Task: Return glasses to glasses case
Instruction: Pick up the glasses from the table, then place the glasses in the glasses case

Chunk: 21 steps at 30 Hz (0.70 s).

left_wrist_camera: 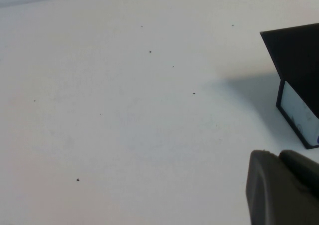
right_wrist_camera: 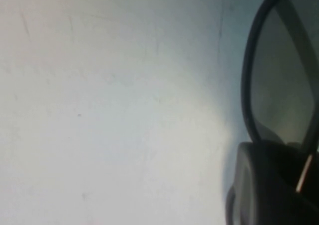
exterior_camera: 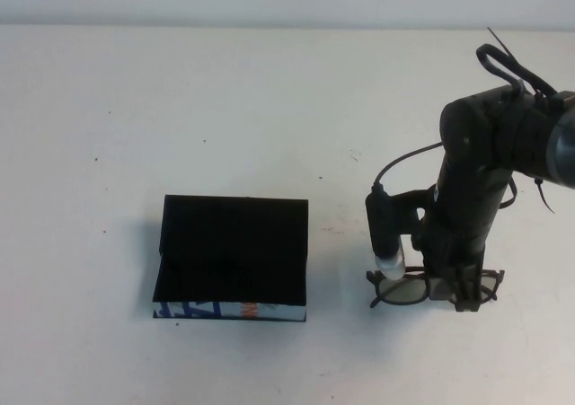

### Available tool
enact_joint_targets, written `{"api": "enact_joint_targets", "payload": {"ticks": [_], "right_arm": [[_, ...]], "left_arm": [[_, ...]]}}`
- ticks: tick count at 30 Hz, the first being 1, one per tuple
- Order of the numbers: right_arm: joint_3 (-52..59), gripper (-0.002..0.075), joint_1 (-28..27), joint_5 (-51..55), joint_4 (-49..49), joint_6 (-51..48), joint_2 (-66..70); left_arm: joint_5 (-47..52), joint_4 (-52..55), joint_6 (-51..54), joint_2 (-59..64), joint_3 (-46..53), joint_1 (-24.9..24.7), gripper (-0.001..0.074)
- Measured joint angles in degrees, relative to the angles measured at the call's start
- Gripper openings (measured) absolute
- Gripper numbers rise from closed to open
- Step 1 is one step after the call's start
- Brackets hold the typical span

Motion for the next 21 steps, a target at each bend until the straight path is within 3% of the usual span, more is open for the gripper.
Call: {"api": "enact_joint_targets", "payload": {"ticks": [11, 21], "right_arm": [[-7.38, 0.0062, 11.08, 6.5, -0.13, 15.7, -6.17], [-22.8, 0.0062, 21.55, 7.17, 2.48, 18.52, 2.65]], "left_arm": [[0.0, 0.0, 0.0, 0.0, 0.0, 0.0, 0.0], [0.0, 0.0, 0.0, 0.0, 0.0, 0.0, 0.0]]}}
